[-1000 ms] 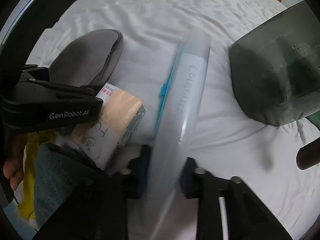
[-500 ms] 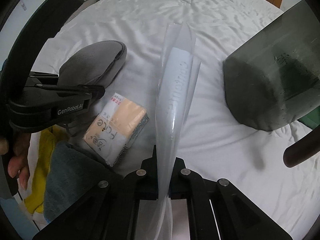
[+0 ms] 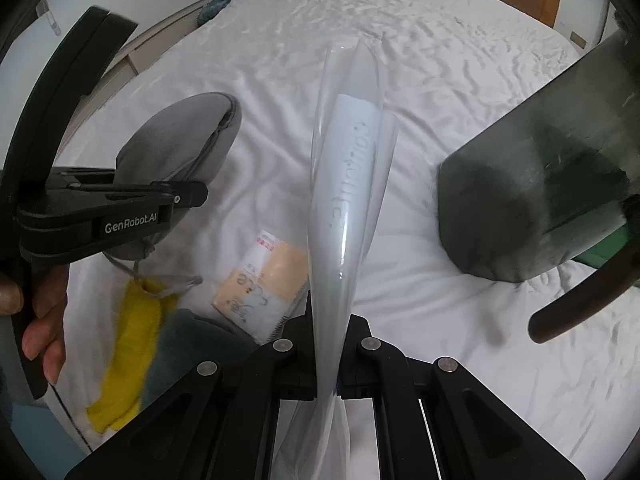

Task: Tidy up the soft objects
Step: 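Carry the grey fleece item and the zip bag over the green tray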

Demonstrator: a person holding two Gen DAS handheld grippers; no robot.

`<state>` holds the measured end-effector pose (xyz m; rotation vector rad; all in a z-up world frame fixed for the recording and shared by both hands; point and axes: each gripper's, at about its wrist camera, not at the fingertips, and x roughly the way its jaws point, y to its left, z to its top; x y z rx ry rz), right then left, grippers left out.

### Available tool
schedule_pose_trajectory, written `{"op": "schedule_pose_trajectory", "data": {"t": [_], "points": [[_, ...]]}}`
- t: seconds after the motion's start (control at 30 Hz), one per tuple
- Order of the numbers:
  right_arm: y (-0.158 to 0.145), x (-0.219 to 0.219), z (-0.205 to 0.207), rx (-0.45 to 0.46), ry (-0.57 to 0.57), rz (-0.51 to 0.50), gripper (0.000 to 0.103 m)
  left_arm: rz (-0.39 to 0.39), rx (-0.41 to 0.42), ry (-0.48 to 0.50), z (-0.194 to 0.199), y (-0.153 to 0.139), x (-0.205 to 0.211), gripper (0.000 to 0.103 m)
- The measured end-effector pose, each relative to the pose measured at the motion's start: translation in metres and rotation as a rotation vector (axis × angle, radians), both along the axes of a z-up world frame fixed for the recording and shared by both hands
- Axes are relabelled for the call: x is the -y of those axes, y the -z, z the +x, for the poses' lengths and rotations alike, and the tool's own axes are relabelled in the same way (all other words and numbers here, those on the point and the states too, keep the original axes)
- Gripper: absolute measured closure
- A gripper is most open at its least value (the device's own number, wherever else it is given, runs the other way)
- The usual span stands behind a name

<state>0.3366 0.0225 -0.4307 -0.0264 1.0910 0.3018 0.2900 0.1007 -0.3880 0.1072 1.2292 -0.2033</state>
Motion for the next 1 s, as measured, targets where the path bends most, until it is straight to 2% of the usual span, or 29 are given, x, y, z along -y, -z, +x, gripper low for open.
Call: {"op": "schedule_pose_trajectory", "data": {"t": [0.03, 0.27, 0.53, 0.7, 0.9, 1.0], "points": [[-0.003, 0.0, -0.001, 0.001, 0.0, 0.005, 0.099, -0.002, 0.004, 0.003, 0.002, -0.001, -0.014, 0.089], [-0.03, 0.009, -0.014, -0.017, -0.045, 0.069, 0.099, -0.03, 0.025, -0.005, -0.014, -0.029, -0.019, 0.089], [-0.046, 0.034, -0.057, -0.066, -0.201, 0.158, 0.099, 0.003, 0.055, -0.035, -0.068, -0.067, -0.007, 0.089], [-0.043, 0.073, -0.092, -0.107, -0.303, 0.191, 0.099, 0.017, 0.022, -0.068, -0.111, -0.074, 0.026, 0.089], [-0.04, 0.141, -0.116, -0.16, -0.353, 0.209, 0.099, -0.003, -0.062, -0.093, -0.154, -0.068, 0.077, 0.089], [-0.038, 0.184, -0.128, -0.183, -0.361, 0.198, 0.099, -0.006, -0.124, -0.07, -0.175, -0.057, 0.116, 0.089]]}}
